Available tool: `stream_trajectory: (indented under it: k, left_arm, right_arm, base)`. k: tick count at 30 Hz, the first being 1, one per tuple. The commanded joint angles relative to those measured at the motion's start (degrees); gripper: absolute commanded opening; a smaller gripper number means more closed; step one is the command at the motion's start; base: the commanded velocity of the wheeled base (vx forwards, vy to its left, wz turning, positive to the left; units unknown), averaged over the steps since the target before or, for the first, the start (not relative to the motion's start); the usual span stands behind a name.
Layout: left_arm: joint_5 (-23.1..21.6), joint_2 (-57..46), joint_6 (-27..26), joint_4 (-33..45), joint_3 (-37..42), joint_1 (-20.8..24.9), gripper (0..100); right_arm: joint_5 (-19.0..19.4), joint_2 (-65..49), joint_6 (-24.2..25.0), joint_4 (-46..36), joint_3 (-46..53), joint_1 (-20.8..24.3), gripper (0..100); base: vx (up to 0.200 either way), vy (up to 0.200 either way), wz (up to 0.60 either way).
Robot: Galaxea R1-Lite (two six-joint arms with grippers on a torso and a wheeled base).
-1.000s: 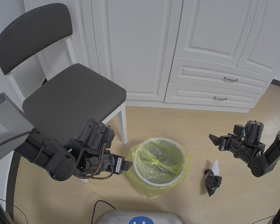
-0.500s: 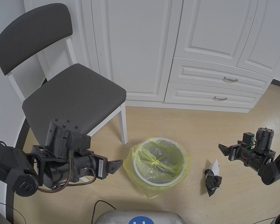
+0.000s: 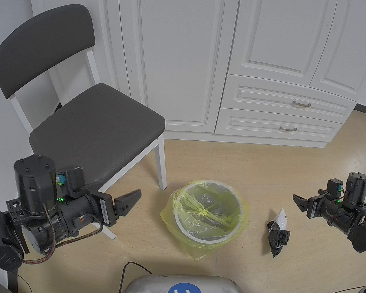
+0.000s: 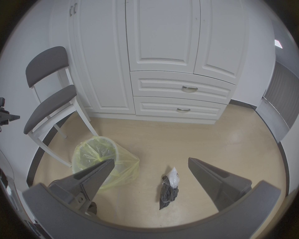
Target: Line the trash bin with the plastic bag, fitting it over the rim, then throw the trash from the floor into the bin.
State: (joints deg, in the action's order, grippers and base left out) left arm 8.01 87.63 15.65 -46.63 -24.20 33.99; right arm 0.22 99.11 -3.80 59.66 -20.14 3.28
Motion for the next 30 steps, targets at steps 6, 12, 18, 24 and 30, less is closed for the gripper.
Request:
stream_trajectory:
  k: [6,12,18,24,30]
  left_arm:
    - [0.9,-2.5,-2.3,-2.5,0.5,-3.6,100]
    - [9.1,-2.4,-5.4,-1.7,-2.0,-3.3,100]
    - [14.1,-3.3,-8.4,-1.7,-1.6,-2.1,100]
    - [14.1,-4.7,-9.9,-1.8,-0.8,-1.5,100]
    - [14.1,-6.1,-10.1,-1.7,-0.6,-1.5,100]
  right_arm:
    - [-2.2,-4.5,9.6,-24.9,-12.9,-2.2,100]
    - [-1.4,0.3,24.7,-63.4,-40.4,-2.5,100]
    - [-1.5,10.1,28.2,-69.0,-48.5,-4.2,100]
    - [-1.4,18.9,23.4,-64.8,-48.8,-8.2,100]
    - [-1.3,28.1,22.0,-59.7,-51.5,-10.3,100]
  base:
    - [0.0,0.0,0.0]
    - [0.0,0.0,0.0]
    - [0.0,0.0,0.0]
    - [0.0,0.0,0.0]
    - [0.0,0.0,0.0]
